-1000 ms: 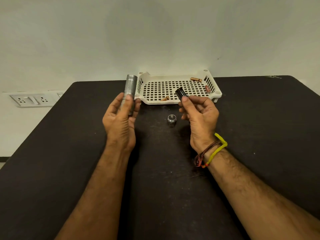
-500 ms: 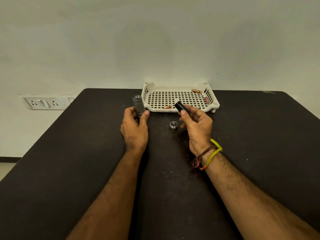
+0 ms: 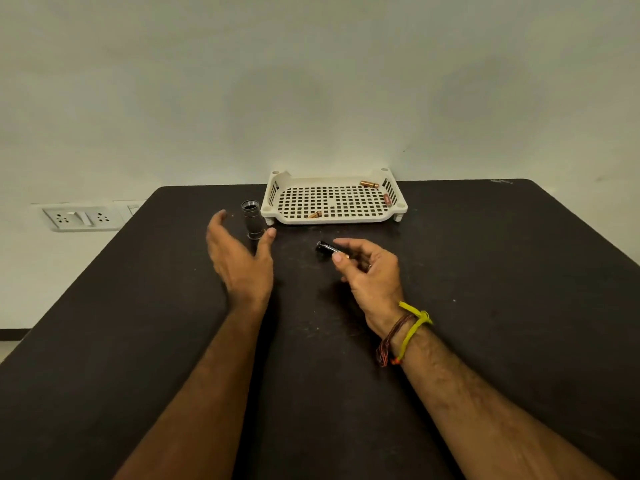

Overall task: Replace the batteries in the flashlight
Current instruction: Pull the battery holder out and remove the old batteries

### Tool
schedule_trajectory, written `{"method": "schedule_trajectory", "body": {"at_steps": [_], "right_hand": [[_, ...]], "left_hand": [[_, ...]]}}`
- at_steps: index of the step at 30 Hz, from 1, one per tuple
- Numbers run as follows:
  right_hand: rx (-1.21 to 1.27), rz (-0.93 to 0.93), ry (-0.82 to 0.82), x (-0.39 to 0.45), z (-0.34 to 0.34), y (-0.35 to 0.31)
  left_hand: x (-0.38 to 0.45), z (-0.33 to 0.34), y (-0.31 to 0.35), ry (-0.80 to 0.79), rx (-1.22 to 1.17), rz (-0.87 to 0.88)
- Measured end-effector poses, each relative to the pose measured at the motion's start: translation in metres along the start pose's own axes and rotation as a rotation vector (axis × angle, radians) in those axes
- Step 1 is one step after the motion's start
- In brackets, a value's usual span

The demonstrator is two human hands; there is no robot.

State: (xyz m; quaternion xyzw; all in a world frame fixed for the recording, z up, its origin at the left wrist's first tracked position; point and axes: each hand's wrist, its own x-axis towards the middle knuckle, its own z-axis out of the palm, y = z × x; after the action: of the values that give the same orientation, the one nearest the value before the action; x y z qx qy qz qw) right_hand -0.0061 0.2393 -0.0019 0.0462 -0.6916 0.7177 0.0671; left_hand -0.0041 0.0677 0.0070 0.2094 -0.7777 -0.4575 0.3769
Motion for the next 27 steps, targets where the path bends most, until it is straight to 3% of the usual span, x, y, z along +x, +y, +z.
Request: {"method": "schedule_trajectory", "body": {"at_steps": [2, 5, 10, 15, 19, 22, 27], "right_hand": [[0.078, 0.033, 0.010, 0.003, -0.001, -0.002], [0.223, 0.060, 0.018, 0.008, 0.000, -0.004], [0.325, 0.009, -0.039, 0.007, -0.001, -0.004], [0.331, -0.007, -0.097, 0.007, -0.001, -0.003], [0.352, -0.002, -0.124, 0.009, -0.001, -0.002], [0.237, -0.066, -0.112, 0.009, 0.001, 0.001], [0.123, -0.190, -0.077, 0.006, 0.004, 0.002]], "left_hand": [[-0.022, -0.008, 0.006, 0.121, -0.037, 0.126], [-0.054, -0.011, 0.014, -0.083, -0.179, 0.175], [-0.052, -0.008, 0.015, -0.425, -0.450, 0.013], [-0.046, -0.002, 0.010, -0.563, -0.559, -0.001], [-0.037, 0.000, 0.009, -0.661, -0.673, -0.149], [-0.028, -0.002, 0.005, -0.793, -0.734, -0.289], [-0.024, -0.006, 0.004, -0.905, -0.797, -0.345]]}}
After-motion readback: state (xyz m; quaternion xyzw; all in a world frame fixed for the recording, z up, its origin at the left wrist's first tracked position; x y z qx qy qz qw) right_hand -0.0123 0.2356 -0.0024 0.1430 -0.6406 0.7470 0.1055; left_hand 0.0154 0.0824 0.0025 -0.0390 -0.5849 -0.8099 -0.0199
